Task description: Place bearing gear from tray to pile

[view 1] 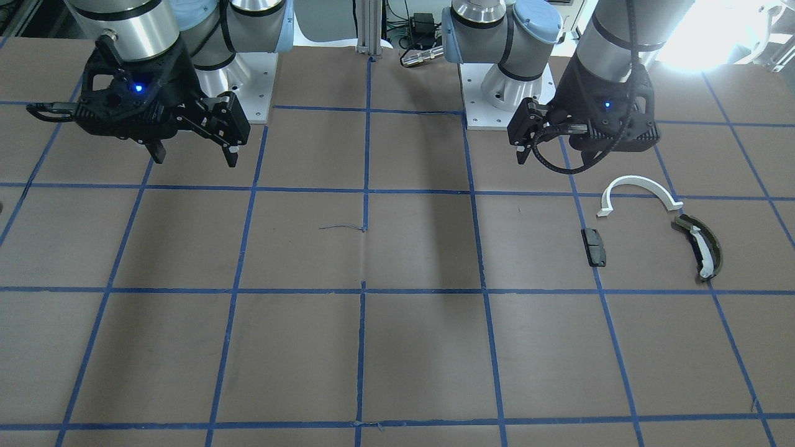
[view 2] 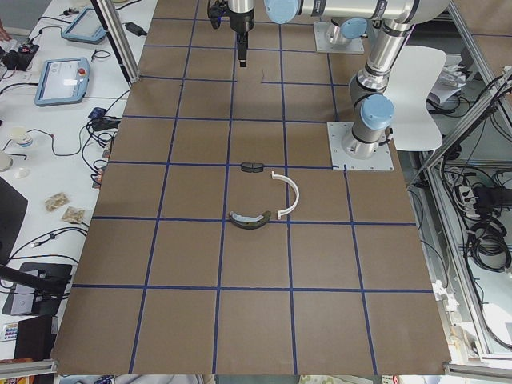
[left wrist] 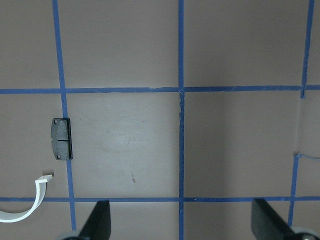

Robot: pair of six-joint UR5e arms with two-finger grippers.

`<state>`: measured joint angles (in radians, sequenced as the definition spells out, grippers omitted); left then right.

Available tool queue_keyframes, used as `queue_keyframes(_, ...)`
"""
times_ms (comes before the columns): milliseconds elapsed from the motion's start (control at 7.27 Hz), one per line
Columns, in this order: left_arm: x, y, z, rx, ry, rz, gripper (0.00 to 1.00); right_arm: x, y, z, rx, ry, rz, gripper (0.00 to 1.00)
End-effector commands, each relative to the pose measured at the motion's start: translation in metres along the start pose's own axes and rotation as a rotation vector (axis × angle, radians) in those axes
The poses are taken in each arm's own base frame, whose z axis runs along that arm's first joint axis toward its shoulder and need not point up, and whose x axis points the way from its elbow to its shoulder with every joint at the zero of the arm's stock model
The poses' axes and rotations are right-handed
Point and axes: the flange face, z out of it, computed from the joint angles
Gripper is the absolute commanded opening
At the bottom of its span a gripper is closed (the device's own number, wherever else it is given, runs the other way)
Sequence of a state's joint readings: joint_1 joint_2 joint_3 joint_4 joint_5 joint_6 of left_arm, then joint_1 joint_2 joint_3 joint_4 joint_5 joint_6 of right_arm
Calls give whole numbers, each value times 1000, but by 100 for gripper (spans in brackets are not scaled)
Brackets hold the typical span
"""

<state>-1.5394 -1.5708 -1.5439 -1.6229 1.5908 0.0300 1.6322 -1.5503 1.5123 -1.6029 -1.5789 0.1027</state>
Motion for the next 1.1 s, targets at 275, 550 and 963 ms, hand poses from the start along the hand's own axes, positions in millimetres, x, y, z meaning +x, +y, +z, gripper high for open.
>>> queue_keyframes(275, 0, 0, 0, -1, 0, 0, 100, 0, 0, -1, 0, 1, -1, 100)
queue_keyframes(550, 0, 0, 0, -1, 0, -2, 100, 3, -2, -5, 8, -1, 3, 100)
queue_keyframes(963, 0, 0, 0, -1, 0, 0, 100, 17, -10, -21, 42, 1, 26, 100)
